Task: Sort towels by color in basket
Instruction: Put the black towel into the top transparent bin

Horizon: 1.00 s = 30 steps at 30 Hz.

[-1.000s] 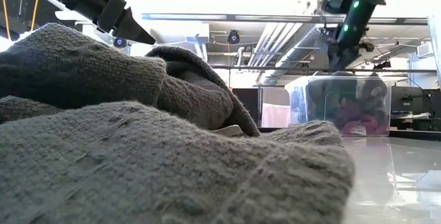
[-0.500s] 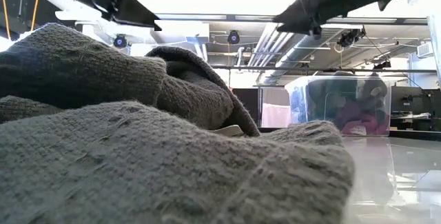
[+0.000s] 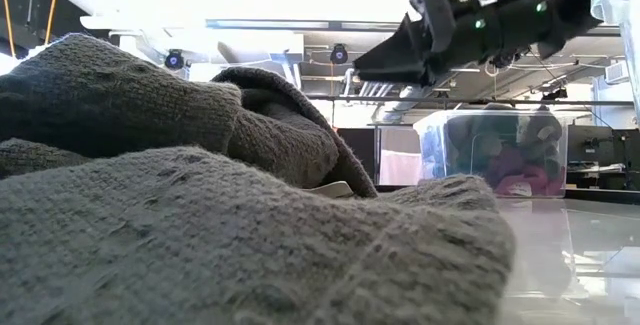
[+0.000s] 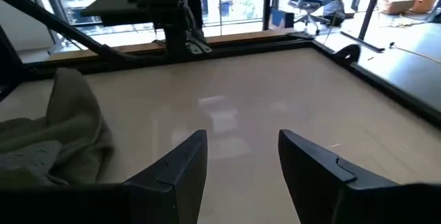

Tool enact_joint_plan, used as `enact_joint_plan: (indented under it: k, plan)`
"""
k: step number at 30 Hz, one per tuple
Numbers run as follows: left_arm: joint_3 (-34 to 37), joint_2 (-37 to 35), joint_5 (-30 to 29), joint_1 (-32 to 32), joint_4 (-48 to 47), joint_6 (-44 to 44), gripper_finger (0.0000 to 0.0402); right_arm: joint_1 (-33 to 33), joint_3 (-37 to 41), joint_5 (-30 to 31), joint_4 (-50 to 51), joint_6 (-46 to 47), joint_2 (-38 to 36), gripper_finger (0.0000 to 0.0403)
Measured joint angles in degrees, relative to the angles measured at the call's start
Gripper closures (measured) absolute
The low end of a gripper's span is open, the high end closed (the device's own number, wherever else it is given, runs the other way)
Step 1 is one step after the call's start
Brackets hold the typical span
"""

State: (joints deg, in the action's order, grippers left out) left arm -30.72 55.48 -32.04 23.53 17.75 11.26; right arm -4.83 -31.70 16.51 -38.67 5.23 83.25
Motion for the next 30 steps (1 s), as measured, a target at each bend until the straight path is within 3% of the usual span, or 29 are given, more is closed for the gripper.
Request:
enact_joint_plan:
  k: [4, 6, 10, 14, 19, 24, 30]
  plan:
    - [0.00, 0.00, 3.26, 2.60, -6.95, -9.47, 0.0340, -0.56, -0.04, -0.22, -6.19, 0.93, 5.94, 0.0229]
    - [-0.02, 0.00, 8.11, 3.78, -11.74, -15.01, 0.0347, -0.54, -0.04, -0.32, -7.57, 0.94, 8.14, 0.0229]
    - [-0.02, 0.02, 23.62, 5.65, -25.16, -32.67, 0.0361, -0.51, -0.04, -0.39, -9.07, 0.97, 11.08, 0.0229]
    - [-0.02, 1.87, 28.81, 7.54, -30.19, -46.53, 0.0381, -0.43, -0.04, -0.39, -9.88, 0.86, 12.08, 0.0229]
    - [-0.02, 9.43, 30.42, 8.11, -24.89, -46.20, 0.0399, -0.43, -0.04, -0.39, -10.95, -1.02, 12.08, 0.0229]
    - [0.00, 19.72, 33.04, 5.45, -23.14, -48.53, 0.0401, -0.50, -0.07, -0.39, -11.74, 0.27, 12.08, 0.0229]
    - [-0.08, 29.54, 37.90, 0.25, -19.83, -44.79, 0.0401, -0.58, -0.07, -0.41, -10.81, -0.13, 12.08, 0.0229]
